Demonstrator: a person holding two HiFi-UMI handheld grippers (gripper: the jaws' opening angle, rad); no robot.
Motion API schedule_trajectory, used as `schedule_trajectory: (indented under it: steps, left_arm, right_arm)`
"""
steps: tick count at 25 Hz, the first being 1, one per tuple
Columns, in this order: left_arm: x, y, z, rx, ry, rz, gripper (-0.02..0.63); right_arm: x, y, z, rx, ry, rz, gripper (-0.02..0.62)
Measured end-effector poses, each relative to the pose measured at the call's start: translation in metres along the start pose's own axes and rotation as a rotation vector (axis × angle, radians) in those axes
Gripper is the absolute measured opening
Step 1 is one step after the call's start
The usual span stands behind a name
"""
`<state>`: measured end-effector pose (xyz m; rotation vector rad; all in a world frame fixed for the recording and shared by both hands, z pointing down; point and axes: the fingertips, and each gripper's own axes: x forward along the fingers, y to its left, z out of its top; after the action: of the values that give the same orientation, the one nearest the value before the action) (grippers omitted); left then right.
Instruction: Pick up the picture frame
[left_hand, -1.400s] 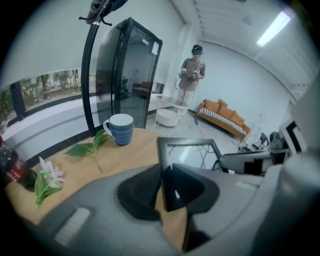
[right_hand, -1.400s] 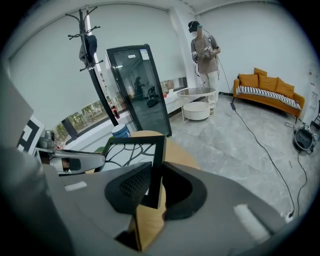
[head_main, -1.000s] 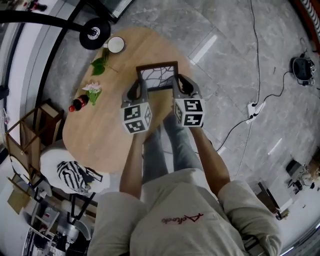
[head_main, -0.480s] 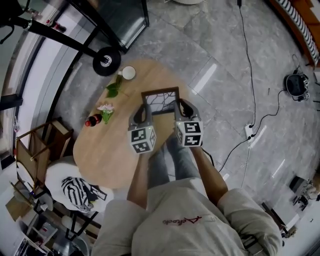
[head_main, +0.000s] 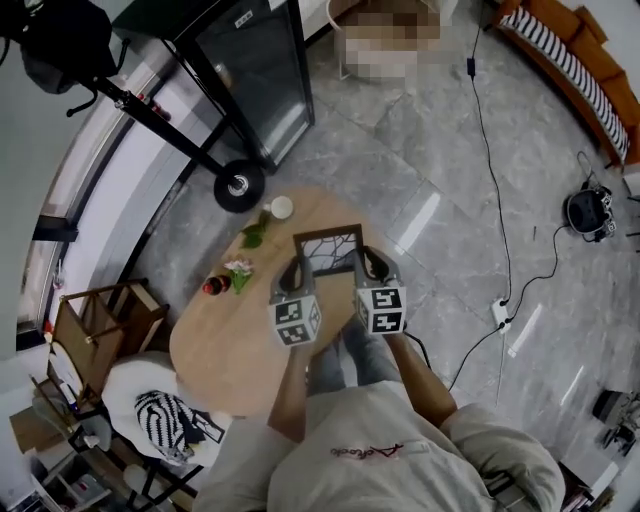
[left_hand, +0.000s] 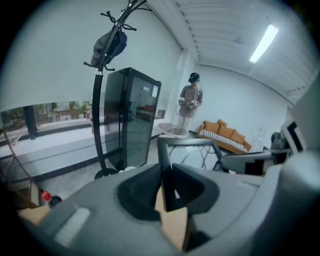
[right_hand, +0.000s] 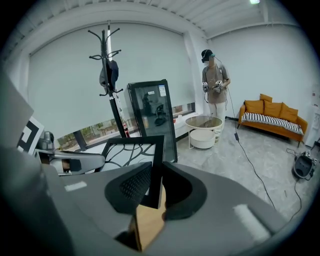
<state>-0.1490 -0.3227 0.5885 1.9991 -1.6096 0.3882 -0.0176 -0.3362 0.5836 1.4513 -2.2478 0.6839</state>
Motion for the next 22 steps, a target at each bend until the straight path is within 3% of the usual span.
schedule_trajectory:
  steps: [22]
  left_arm:
    - [-0.113,-0.032,0.121,0.041,-0.189,0.035,0.072]
  right_arm:
    - [-0.102,0.049,0.121,-0.148,-0.156,0.078,0.077]
